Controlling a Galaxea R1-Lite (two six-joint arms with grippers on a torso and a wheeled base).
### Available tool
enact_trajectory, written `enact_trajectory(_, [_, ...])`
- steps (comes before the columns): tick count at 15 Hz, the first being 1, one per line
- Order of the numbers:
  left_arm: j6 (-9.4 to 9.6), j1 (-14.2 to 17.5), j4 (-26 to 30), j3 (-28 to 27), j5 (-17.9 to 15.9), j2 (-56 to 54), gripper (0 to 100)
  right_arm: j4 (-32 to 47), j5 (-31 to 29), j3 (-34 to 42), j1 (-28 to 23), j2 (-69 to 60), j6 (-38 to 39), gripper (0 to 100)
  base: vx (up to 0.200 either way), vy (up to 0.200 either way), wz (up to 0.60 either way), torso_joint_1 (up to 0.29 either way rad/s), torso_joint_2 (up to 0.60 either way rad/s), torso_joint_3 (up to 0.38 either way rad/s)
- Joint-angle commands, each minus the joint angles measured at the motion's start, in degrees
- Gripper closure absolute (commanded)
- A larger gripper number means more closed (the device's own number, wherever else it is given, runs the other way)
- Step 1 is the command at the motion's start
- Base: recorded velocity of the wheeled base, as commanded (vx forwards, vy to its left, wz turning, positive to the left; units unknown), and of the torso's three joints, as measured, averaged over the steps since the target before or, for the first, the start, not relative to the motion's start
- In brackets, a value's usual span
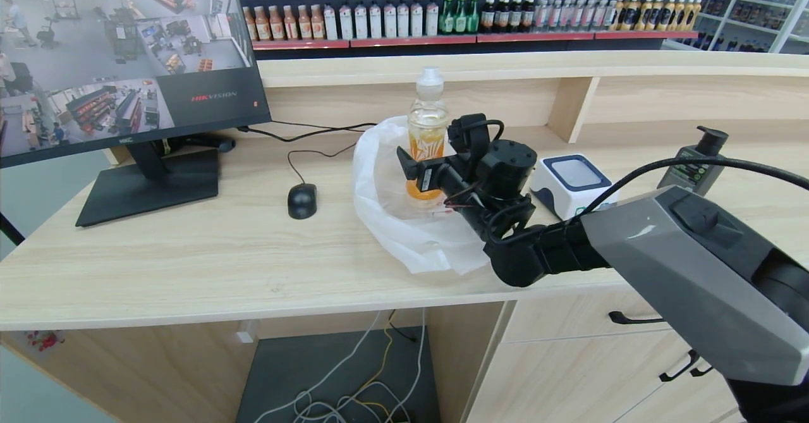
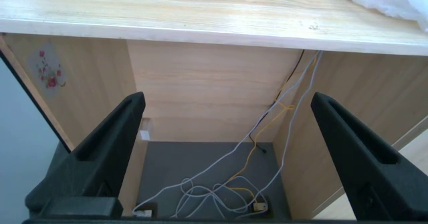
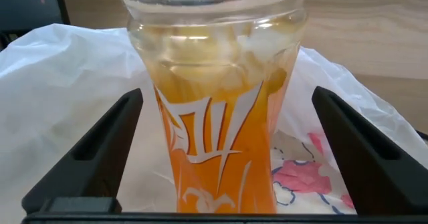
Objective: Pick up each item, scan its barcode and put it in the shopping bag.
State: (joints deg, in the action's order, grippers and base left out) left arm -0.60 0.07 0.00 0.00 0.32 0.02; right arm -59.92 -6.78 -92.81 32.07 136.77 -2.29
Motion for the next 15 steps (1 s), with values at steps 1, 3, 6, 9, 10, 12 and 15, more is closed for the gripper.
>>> enact_trajectory(1, [-0.02,0.0,0.0,0.0,0.0,0.0,0,-0.4,-0.1,4.0,0.4,-4.1,-0.1,0,0.0,0.0,0.0,0.0,0.0,0.0])
enact_trajectory(3, [-0.02,0.0,0.0,0.0,0.0,0.0,0,-2.8,-0.2,9.6,1.0,-7.4,-0.3,0,0.0,0.0,0.0,0.0,0.0,0.0])
enact_trajectory(6, [-0.02,0.0,0.0,0.0,0.0,0.0,0,-9.9,-1.0,22.8,1.8,-13.5,0.0,0,0.0,0.0,0.0,0.0,0.0,0.0])
enact_trajectory(9, [-0.02,0.0,0.0,0.0,0.0,0.0,0,-18.8,-1.9,39.7,5.1,-20.1,0.0,0,0.0,0.0,0.0,0.0,0.0,0.0])
enact_trajectory(10, [-0.02,0.0,0.0,0.0,0.0,0.0,0,-21.7,-3.3,43.3,5.8,-20.7,-0.1,0,0.0,0.0,0.0,0.0,0.0,0.0])
enact_trajectory(12, [-0.02,0.0,0.0,0.0,0.0,0.0,0,-28.1,-4.5,50.7,7.5,-22.5,-0.1,0,0.0,0.0,0.0,0.0,0.0,0.0])
enact_trajectory(15, [-0.02,0.0,0.0,0.0,0.0,0.0,0,-28.7,-4.5,52.3,7.7,-26.5,0.0,0,0.0,0.0,0.0,0.0,0.0,0.0])
